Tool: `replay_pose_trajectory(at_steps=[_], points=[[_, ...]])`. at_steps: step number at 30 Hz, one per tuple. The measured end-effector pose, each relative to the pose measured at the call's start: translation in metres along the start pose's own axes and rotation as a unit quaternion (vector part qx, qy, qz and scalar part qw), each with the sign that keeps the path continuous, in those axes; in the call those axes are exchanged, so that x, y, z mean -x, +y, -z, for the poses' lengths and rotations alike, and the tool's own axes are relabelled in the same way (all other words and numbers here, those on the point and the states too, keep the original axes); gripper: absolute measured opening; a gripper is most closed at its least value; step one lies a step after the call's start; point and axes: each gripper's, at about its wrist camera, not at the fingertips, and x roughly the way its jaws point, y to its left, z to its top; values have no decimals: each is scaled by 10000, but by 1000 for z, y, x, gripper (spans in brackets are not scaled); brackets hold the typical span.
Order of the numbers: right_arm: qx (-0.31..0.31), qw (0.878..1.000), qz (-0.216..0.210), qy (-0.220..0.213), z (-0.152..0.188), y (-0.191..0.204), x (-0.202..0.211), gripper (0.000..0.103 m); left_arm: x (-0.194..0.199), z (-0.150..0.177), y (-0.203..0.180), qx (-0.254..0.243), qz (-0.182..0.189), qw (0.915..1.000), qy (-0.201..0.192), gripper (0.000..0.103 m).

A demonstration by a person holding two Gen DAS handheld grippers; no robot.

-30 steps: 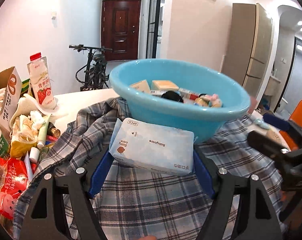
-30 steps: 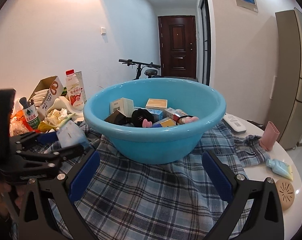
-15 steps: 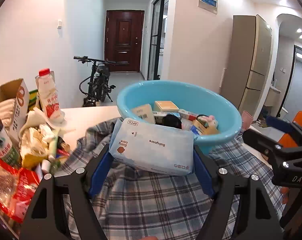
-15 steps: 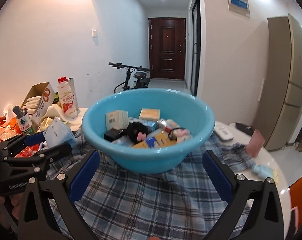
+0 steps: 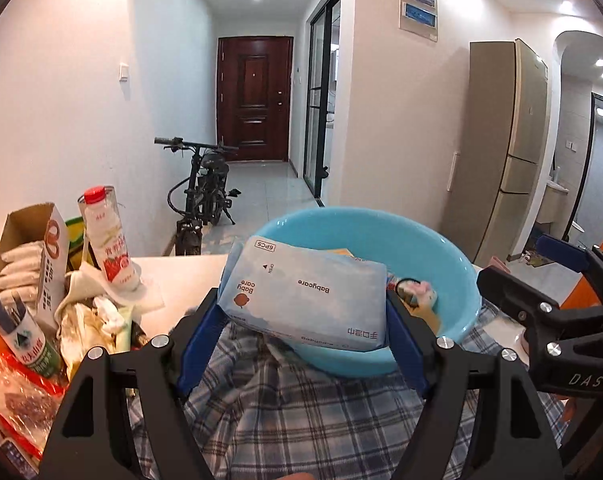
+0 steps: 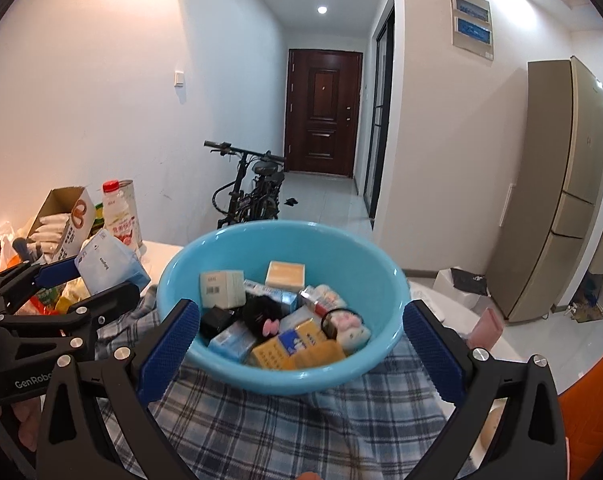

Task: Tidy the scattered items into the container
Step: 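Lift the wipes pack and carry it over the basin with the left gripper, then lower the wipes pack into the basin and open the left gripper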

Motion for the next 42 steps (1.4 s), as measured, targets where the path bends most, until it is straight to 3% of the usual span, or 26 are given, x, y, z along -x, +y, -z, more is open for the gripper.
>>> replay_pose_trajectory(at_steps=[12,23,31,42], points=[[113,9998,72,116,-24,-6,-30,103,-35,-22,-8,-4,-211,9998,50,76],[22,9987,471,180,-48,-19,-72,103,-75,-41,-11,33,-474,9988,94,76],[217,9982,283,491,-41,-19,-105,103,-102,-25,-10,81,-394,9983,410,76],[50,9971,323,681,-33,-28,-122,103,-99,-30,-10,74,-389,9986,341,76]])
